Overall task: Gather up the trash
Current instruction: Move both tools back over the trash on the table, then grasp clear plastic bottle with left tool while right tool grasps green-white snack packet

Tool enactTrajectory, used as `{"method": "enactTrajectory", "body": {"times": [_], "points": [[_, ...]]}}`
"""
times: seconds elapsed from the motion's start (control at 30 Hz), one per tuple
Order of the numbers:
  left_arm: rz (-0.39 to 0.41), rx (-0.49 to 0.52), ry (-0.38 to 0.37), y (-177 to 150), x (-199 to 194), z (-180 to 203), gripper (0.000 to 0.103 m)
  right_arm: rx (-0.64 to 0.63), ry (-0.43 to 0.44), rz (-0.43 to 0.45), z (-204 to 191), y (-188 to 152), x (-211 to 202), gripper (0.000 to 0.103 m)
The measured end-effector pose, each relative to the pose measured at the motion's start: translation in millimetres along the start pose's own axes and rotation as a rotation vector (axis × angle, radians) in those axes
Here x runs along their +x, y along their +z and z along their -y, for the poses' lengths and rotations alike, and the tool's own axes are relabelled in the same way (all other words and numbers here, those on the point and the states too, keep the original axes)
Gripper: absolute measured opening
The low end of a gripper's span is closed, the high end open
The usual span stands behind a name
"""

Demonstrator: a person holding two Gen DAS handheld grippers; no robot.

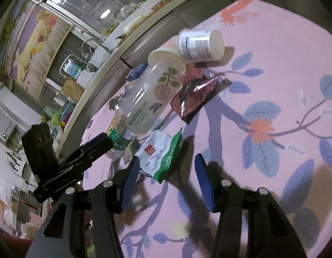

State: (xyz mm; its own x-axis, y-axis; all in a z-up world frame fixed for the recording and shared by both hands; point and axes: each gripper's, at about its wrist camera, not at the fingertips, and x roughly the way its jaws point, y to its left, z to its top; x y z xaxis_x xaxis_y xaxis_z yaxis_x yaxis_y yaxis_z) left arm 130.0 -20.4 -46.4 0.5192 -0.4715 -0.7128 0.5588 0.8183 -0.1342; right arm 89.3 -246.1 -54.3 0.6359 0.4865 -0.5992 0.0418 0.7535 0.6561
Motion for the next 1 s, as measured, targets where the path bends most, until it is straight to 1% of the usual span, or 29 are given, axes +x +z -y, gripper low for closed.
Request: {"method": "enactTrajectory", "body": {"times": [0.13, 0.2, 0.23, 0.27, 0.3, 0.37, 0.4, 0.43, 0.47, 0.53, 0.63, 0.8, 0.9, 0.97, 1.0], "points": [[-0.021, 0.011, -0.006, 2.1, 11.5, -0.3, 0.066, 0.016, 0.011, -0.024, -0.6, -0.9, 6.5, 0.046], [-0.035, 0.015, -0.005, 2.0, 17.8, -1.7, 0.059, 0.026, 0.017, -0.036, 0.0, -0.6, 9.9, 0.044], [-0.043, 0.013, -0.009, 2.2, 20.6, -2.9, 0.057, 0.032, 0.022, -0.043, 0.4, -0.4, 11.9, 0.043], [-0.051, 0.006, -0.024, 2.4, 22.7, -4.0, 0.050, 0.040, 0.028, -0.052, 0.7, -0.5, 14.1, 0.041], [-0.058, 0.001, -0.044, 2.6, 23.8, -4.5, 0.044, 0.047, 0.035, -0.059, 1.1, -0.6, 16.0, 0.037], [-0.056, 0.001, -0.053, 2.4, 22.4, -2.3, 0.042, 0.052, 0.045, -0.068, 1.3, -1.2, 18.6, 0.024], [-0.056, 0.005, -0.053, 1.6, 21.5, -0.8, 0.042, 0.048, 0.046, -0.070, 0.0, -1.5, 19.5, 0.015], [-0.055, 0.012, -0.054, -0.4, 19.6, 2.0, 0.041, 0.043, 0.048, -0.074, -0.7, -1.2, 19.8, 0.009], [-0.056, 0.015, -0.056, -2.3, 18.1, 4.0, 0.041, 0.036, 0.048, -0.074, -1.4, -1.7, 19.1, 0.005], [-0.059, 0.013, -0.067, -8.3, 12.6, 8.0, 0.040, 0.018, 0.035, -0.061, -3.3, -2.5, 15.5, 0.004], [-0.053, 0.007, -0.066, -21.1, -1.9, 14.1, 0.039, -0.011, 0.005, -0.018, -3.3, -2.5, 3.6, 0.003], [-0.063, -0.012, -0.073, -43.5, -24.2, 20.1, 0.039, -0.008, -0.036, 0.042, 5.6, -2.2, -11.1, 0.003], [-0.091, -0.013, -0.072, -57.3, -31.4, 23.9, 0.040, 0.003, -0.041, 0.061, 12.7, -2.7, -19.0, 0.003], [-0.120, -0.018, -0.055, -62.2, -31.2, 26.3, 0.040, 0.014, -0.022, 0.064, 16.7, -4.3, -21.5, 0.004], [-0.137, -0.022, -0.043, -61.8, -30.2, 27.6, 0.045, 0.023, -0.013, 0.071, 18.7, -4.7, -22.7, 0.004]]}}
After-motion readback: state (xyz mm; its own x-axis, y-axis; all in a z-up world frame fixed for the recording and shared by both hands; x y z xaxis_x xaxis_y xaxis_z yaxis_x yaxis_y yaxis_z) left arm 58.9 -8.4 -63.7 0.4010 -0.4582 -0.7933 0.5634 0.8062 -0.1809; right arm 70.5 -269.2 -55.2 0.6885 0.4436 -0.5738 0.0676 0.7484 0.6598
